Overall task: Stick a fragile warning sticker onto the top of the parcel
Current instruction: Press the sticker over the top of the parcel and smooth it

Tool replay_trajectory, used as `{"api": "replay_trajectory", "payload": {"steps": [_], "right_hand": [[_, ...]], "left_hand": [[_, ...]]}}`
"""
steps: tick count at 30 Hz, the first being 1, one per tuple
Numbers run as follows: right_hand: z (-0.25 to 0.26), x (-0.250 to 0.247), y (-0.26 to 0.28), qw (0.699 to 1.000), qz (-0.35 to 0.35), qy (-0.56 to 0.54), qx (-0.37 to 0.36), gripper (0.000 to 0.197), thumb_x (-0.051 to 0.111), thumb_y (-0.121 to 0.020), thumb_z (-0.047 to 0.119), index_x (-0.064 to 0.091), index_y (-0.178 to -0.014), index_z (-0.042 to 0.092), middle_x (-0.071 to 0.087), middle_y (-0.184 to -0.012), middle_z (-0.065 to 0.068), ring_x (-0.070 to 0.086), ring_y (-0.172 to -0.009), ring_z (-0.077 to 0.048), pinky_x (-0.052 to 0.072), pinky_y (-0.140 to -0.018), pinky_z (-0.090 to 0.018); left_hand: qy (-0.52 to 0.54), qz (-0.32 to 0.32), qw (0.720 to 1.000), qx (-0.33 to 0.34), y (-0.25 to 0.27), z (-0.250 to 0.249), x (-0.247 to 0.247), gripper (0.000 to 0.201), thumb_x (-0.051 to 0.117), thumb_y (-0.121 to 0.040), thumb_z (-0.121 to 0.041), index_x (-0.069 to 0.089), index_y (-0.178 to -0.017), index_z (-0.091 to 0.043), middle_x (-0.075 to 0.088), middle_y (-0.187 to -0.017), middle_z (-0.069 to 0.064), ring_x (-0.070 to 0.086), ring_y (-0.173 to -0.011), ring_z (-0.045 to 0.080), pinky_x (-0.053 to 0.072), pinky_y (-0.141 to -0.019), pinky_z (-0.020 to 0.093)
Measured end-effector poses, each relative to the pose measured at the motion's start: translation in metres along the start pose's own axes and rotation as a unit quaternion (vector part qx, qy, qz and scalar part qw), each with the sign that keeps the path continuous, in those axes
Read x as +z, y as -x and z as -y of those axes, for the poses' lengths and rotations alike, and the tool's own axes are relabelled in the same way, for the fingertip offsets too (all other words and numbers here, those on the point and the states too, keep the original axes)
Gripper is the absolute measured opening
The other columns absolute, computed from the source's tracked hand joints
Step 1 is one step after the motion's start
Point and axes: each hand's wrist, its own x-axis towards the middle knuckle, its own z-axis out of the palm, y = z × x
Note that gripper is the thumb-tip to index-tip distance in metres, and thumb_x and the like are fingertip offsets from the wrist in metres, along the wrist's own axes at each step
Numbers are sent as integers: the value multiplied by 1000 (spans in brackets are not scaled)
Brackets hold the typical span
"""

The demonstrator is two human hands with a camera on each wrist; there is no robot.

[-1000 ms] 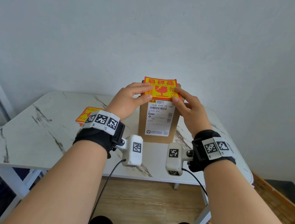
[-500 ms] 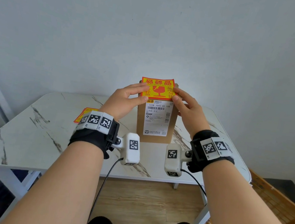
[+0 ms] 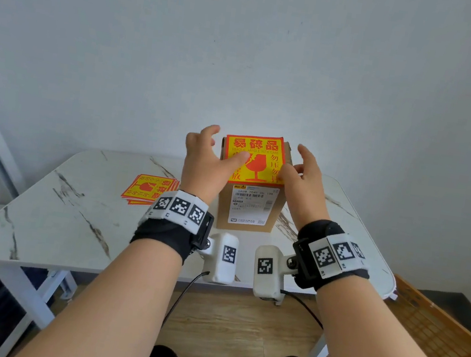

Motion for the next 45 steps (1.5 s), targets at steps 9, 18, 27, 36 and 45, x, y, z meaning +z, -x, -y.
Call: {"api": "replay_trajectory", "payload": {"steps": [9, 18, 27, 36, 45], "right_hand": [[2, -1, 4, 999, 31, -35, 24, 42, 70, -83, 42, 53, -112, 17, 64, -111, -4, 69, -94, -19, 58, -80, -36], [3, 15, 6, 999, -7, -23, 21, 47, 65, -72, 56, 58, -112, 31, 60, -106, -6, 67, -93, -23, 57, -82, -40], [16, 27, 14, 999, 5, -16, 38, 52, 62, -63, 70, 53, -96, 31, 59, -111, -8, 65, -98, -24, 55, -88, -48], [17, 23, 8, 997, 25, -18, 72, 53, 70, -58, 65, 52, -91, 28, 58, -117, -14, 67, -94, -28, 57, -86, -50], [14, 17, 3, 997, 40, -13, 65, 24, 43, -91, 44, 54, -99, 24, 48, -114, -2, 54, -111, -27, 45, -101, -50]], "left_hand": [[327, 106, 927, -150, 12, -2, 2, 60, 73, -83, -13, 34, -128, -23, 61, -118, 8, 68, -102, 27, 58, -80, 38], [268, 110, 949, -128, 18, 7, -2, 31, 56, -94, -42, 47, -121, -30, 67, -114, 5, 69, -102, 24, 58, -85, 43], [293, 118, 935, -162, 21, 3, -4, 19, 53, -94, -43, 50, -102, -26, 64, -101, 9, 69, -92, 28, 58, -74, 41], [237, 118, 952, -153, 17, 0, -2, 22, 47, -94, -44, 50, -103, -24, 60, -104, 14, 63, -107, 36, 52, -89, 53], [189, 119, 966, -129, 17, -1, -5, 28, 34, -88, -54, 51, -89, -31, 59, -110, 17, 64, -103, 36, 50, -93, 58]]}}
